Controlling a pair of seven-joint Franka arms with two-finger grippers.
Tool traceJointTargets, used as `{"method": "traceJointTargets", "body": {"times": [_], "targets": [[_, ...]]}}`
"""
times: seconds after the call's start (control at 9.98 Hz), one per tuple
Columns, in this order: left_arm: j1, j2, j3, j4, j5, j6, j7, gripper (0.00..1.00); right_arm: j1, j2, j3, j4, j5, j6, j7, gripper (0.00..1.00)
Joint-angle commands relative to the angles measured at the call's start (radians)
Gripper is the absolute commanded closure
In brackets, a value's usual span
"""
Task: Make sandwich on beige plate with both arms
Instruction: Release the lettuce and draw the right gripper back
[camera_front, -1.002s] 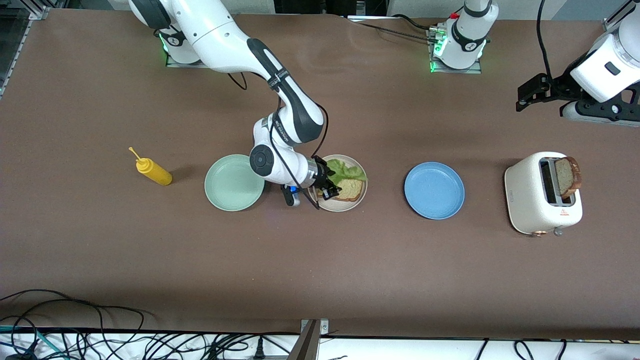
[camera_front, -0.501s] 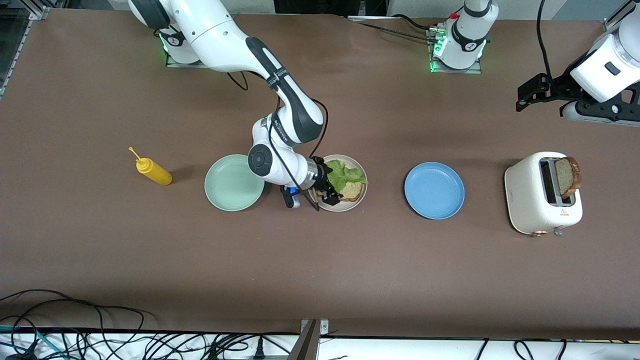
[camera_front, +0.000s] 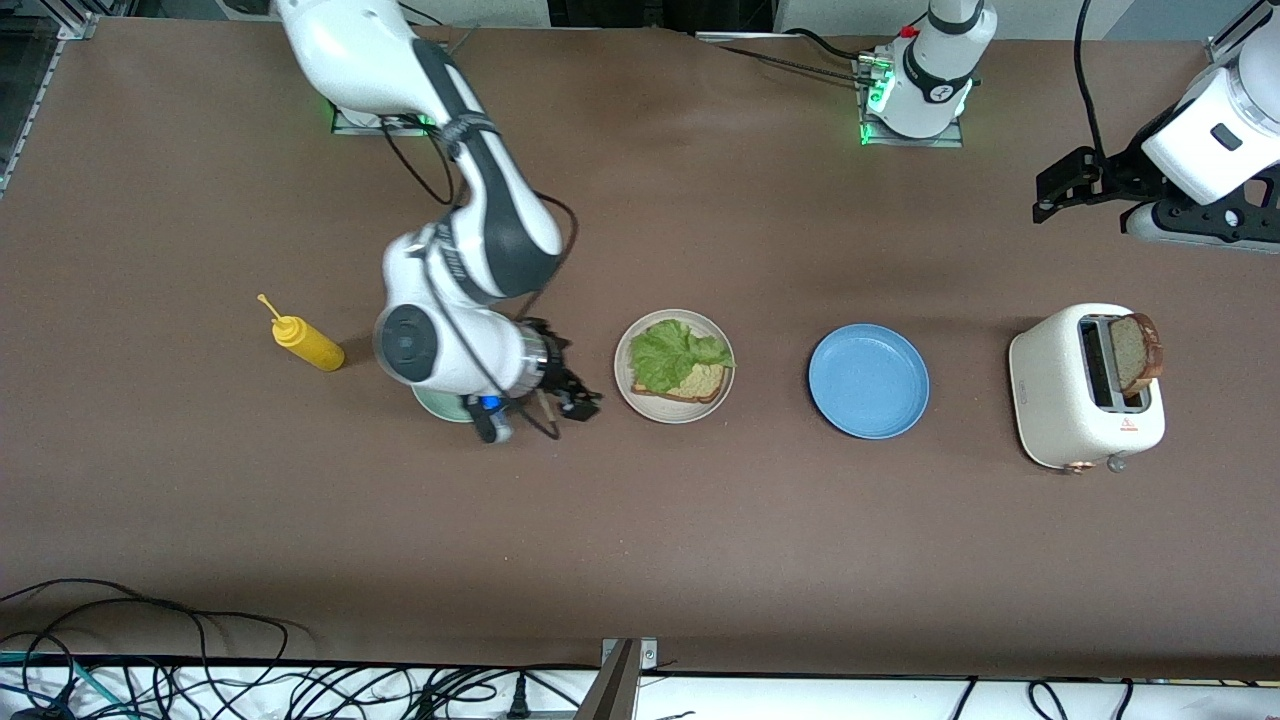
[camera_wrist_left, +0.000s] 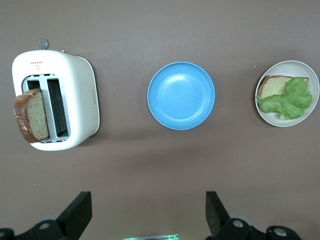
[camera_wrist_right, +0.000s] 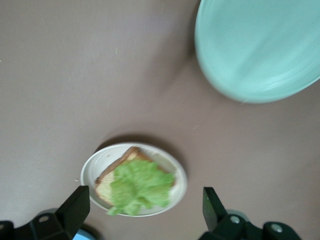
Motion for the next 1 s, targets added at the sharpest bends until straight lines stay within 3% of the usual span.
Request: {"method": "traceJointTargets", "body": {"times": [0.0, 0.2, 0.5, 0.9], "targets": [[0.005, -0.002, -0.003, 0.011, 0.013, -0.004, 0.008, 0.0, 0.005, -0.07, -0.132, -0.024, -0.082, -0.188, -0.241, 0.0], [0.003, -0.002, -0.005, 0.011, 0.013, -0.006, 0.005, 0.0, 0.006, -0.102, -0.243, -0.032, -0.208, -0.317, -0.577, 0.0], [0.003, -0.003, -0.005, 0.011, 0.011, -0.006, 0.004, 0.0, 0.009, -0.174, -0.423, -0.122, -0.26, -0.399, -0.977, 0.0], [0.005, -0.005, -0.005, 0.011, 0.005, -0.009, 0.004, 0.0, 0.011, -0.199, -0.625, -0.272, -0.288, -0.292, -1.585, 0.0]]}}
